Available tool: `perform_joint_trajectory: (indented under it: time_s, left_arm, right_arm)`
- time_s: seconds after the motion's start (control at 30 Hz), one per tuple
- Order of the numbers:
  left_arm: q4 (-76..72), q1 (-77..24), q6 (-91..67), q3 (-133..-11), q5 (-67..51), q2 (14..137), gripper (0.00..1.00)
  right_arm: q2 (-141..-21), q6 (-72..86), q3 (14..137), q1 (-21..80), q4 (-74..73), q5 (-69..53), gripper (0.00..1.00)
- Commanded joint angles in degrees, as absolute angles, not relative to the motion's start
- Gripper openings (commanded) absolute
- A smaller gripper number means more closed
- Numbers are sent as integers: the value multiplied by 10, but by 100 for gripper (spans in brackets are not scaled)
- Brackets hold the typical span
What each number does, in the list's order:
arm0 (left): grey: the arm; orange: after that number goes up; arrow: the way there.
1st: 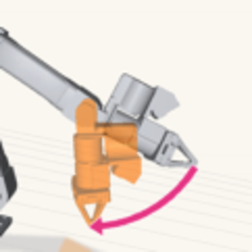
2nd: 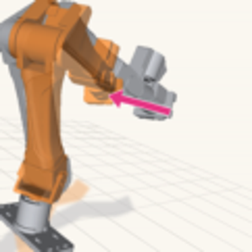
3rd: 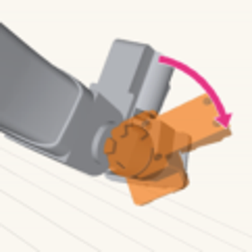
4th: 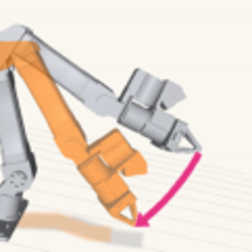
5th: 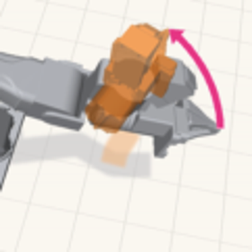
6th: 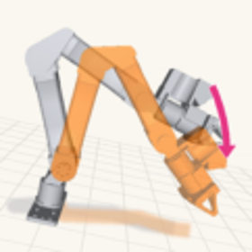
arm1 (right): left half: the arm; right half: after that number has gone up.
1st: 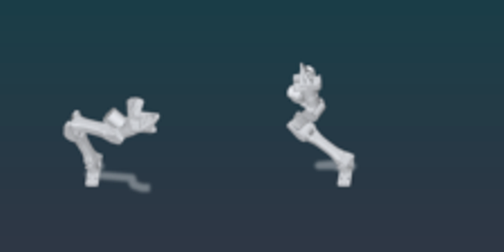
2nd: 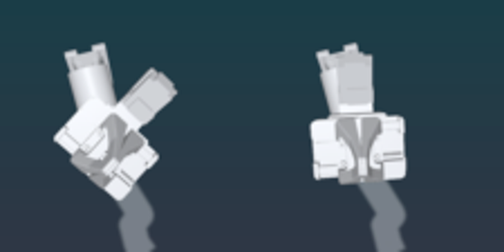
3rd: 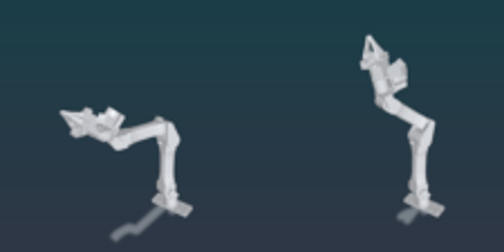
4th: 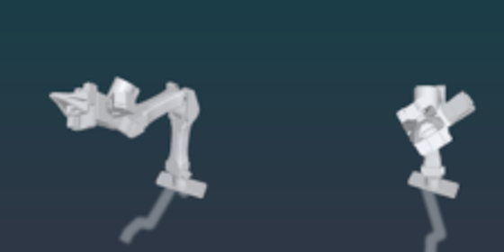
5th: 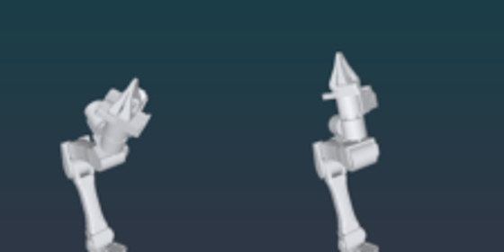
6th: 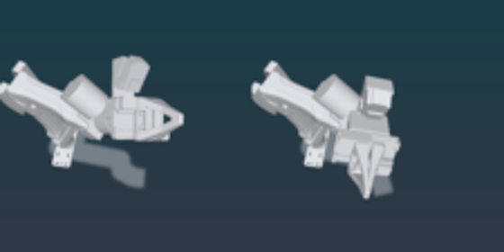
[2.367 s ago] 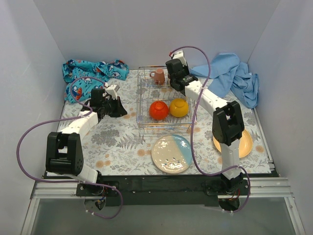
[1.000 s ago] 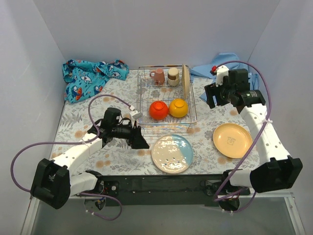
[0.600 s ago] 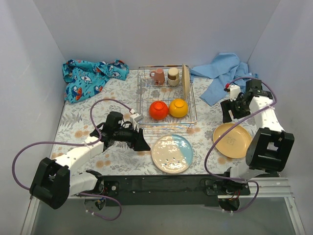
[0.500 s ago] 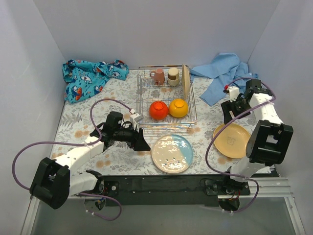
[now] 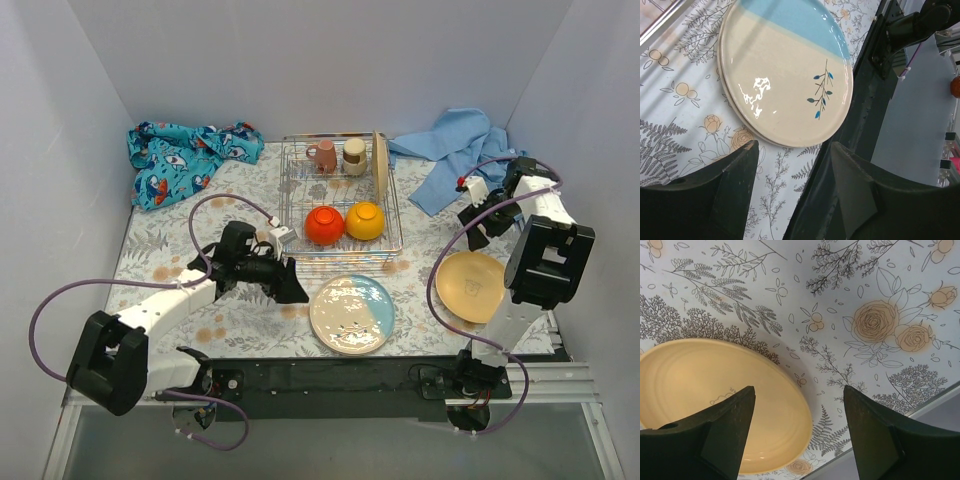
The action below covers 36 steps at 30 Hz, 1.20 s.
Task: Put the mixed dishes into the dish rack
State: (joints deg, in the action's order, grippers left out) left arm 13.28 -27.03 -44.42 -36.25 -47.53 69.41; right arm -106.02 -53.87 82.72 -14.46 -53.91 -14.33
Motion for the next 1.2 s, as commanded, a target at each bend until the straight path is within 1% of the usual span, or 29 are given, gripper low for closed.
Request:
perform_joint_trajectory:
  time_s: [0.0,0.07,0.13,0.23,0.4,0.6,0.67,0.8,1.0,1.1,1.13,1.17]
  left_arm:
    - [146,-272,-419,-386,-466,701,59]
    - [146,-272,-418,-386,-463,707,59]
    - [144,-272,-420,-384,-465,710,59]
    - [127,-272,-443,-374,-447,720,57]
    - [92,-276,-482,-362,-379,743,49]
    - [49,-304,-504,-364,-359,778,42]
    - [39,-316,-508,-368,-347,794,40]
    - [12,-328,-514,-376,-323,821,35]
    - [4,-337,-515,-381,-305,856,34]
    - [-12,-343,-514,-386,-303,867,29]
    - [-12,-345,-514,-387,-304,871,24]
    - [-12,-345,-514,-388,-305,873,22]
  right_arm:
    - [-1065,-619,845,-156,-584,-161,79]
    - [-1070,-620,838,-156,-592,-162,78]
    - [-1071,-617,833,-156,-592,-165,75]
    - [-1060,-615,823,-157,-588,-174,75]
    - [-1030,-610,797,-159,-579,-171,75]
    - [-990,-591,766,-161,-548,-181,75]
    - [-978,-578,761,-161,-538,-189,73]
    - [-912,-558,757,-159,-536,-264,73]
    - [-822,-508,723,-116,-526,-297,73]
    - [-780,-490,700,-81,-513,-298,73]
    - [-769,-479,693,-72,-505,-298,73]
    - [-748,-474,684,-50,-500,-297,73]
